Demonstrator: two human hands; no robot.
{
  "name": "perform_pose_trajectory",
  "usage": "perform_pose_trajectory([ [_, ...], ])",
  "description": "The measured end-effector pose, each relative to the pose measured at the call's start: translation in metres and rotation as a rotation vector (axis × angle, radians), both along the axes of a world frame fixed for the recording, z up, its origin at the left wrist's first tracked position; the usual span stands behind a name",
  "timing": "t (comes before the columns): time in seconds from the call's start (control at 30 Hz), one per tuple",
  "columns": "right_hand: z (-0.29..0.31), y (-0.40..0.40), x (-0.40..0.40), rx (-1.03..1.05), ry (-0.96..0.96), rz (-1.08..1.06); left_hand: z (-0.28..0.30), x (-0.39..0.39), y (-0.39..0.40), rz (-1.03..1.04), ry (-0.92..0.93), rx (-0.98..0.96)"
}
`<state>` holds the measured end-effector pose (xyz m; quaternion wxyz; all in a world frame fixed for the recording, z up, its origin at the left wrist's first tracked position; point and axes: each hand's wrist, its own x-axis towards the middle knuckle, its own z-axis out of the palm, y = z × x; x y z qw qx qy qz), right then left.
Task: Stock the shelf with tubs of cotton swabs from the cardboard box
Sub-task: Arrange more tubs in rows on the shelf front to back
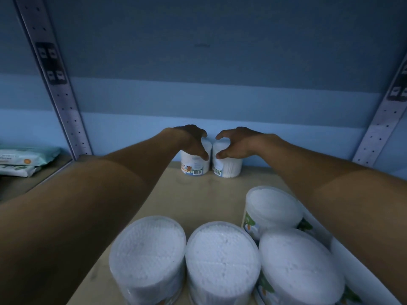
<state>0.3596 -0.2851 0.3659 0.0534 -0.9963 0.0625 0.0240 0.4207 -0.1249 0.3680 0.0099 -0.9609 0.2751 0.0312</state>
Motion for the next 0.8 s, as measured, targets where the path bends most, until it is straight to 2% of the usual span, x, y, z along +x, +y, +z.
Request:
perform_pose_trajectory([
  [0.43, -0.014, 0.006, 0.007, 0.004, -0.058, -0.029, -0.014, 0.021, 0.002, -0.032, -0.002, -0.052],
  [0.8, -0.009, 0.019, -0.011, 0.018, -0.035, -0.039, -0.011, 0.007, 0.013, -0.030, 0.005, -0.029],
])
